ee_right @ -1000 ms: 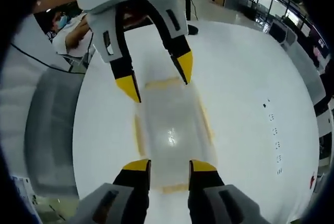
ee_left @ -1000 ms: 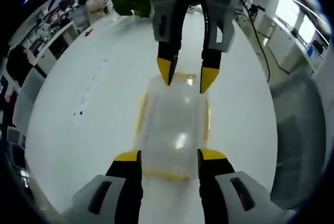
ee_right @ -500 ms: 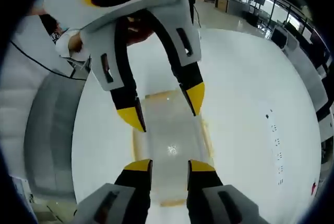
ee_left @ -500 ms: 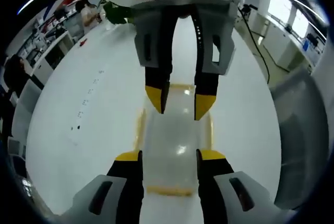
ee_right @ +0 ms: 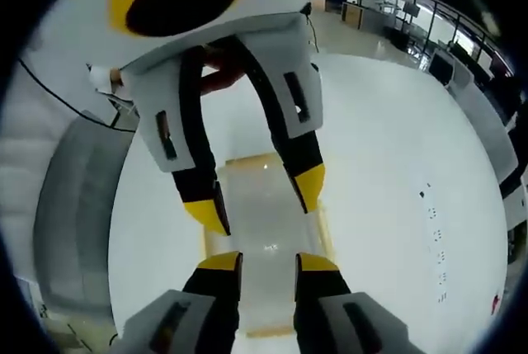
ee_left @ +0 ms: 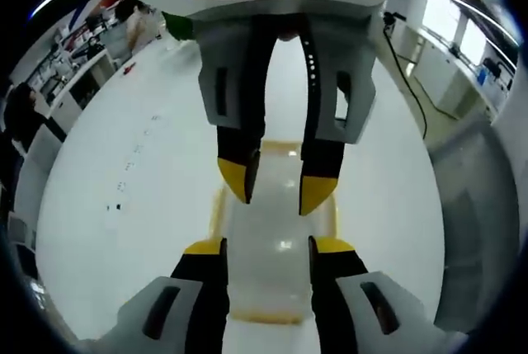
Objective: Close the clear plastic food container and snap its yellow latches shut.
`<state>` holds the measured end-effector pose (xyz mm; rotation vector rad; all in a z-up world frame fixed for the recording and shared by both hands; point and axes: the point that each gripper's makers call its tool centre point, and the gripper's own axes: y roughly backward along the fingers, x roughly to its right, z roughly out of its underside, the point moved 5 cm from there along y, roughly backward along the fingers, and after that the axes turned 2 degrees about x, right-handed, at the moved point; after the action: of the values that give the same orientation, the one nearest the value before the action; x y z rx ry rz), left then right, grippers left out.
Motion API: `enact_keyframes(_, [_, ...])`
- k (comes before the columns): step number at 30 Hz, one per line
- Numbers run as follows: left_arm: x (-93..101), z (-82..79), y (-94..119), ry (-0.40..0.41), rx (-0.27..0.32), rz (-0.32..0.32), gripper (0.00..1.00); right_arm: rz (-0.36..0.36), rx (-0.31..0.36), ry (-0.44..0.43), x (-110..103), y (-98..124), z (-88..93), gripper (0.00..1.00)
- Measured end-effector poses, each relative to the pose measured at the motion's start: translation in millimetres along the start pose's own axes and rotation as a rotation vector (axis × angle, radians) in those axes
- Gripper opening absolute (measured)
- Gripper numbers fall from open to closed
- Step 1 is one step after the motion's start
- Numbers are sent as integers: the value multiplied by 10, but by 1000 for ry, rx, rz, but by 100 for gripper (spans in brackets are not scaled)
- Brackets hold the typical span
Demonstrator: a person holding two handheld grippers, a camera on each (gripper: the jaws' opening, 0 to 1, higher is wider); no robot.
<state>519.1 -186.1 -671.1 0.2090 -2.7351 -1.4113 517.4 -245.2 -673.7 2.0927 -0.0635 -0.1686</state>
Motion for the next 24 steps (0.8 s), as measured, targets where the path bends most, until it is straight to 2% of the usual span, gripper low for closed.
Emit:
enact_keyframes(18, [91, 9, -87, 13, 7, 17, 35, 16, 10, 12, 118, -37, -9, 24])
enact_keyframes(24, [127, 18, -121, -7, 5, 15, 36, 19, 12, 18, 156, -40, -7, 24])
